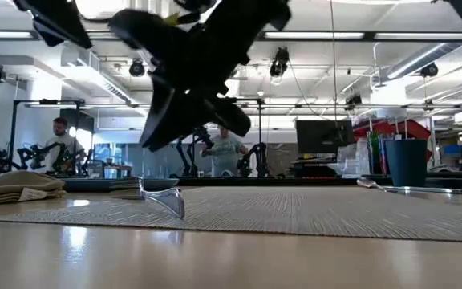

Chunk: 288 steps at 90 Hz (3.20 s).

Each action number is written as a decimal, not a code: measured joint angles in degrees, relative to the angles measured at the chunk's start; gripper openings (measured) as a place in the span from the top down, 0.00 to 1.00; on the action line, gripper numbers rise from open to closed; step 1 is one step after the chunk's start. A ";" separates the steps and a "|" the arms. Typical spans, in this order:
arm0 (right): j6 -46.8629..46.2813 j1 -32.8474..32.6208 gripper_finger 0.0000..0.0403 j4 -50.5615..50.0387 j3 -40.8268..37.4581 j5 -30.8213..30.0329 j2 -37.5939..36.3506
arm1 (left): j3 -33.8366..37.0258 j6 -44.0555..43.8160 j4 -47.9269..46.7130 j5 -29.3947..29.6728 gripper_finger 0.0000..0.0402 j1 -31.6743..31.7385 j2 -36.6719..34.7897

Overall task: Set table place
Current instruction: Put the silver fork on the brown table napkin

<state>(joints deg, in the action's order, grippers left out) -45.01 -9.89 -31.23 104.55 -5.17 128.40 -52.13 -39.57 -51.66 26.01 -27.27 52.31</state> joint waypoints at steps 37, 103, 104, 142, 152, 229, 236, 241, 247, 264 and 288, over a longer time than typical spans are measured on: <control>-3.91 -0.44 0.62 -8.25 11.81 2.72 9.69 | 1.19 3.06 -1.40 -1.08 0.92 -0.81 -0.26; -6.31 0.50 1.00 -7.90 13.04 0.92 6.68 | 1.30 5.43 -1.14 -1.14 0.92 -0.83 0.05; -6.29 0.59 1.00 -7.52 13.18 1.04 6.52 | 1.30 5.42 -1.03 -1.15 0.92 -0.83 0.05; -8.13 3.80 1.00 5.13 6.80 20.80 8.73 | 1.28 5.43 -0.93 -12.84 0.92 -0.85 0.16; -8.84 4.02 1.00 7.05 4.32 21.41 8.46 | 1.28 5.42 -0.89 -13.06 0.92 -0.85 0.14; -5.12 4.08 0.74 11.02 2.04 19.62 6.97 | 1.28 3.02 -10.40 -14.56 0.92 -0.87 -3.51; -4.19 4.39 0.72 10.46 2.04 18.67 6.11 | 1.28 3.02 -9.14 -14.37 0.92 -0.87 -3.57; -3.45 4.81 0.71 10.56 2.04 17.93 5.68 | 1.28 3.03 -8.40 -13.44 0.92 -0.87 -3.47; -2.87 5.46 0.70 10.05 2.04 17.54 5.24 | 1.29 2.99 -7.09 -12.97 0.92 -0.87 -3.12; -0.95 6.32 0.71 2.44 2.00 16.67 4.52 | 6.48 1.95 6.94 -12.90 0.92 -0.96 -2.06; 0.51 2.94 0.98 -2.58 -2.14 13.93 3.44 | 20.16 -6.26 30.95 -10.07 1.00 -0.94 5.75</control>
<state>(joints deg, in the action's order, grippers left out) -44.50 -6.95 -33.81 102.40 8.76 131.84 -31.97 -45.83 -20.72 15.94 -28.21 58.06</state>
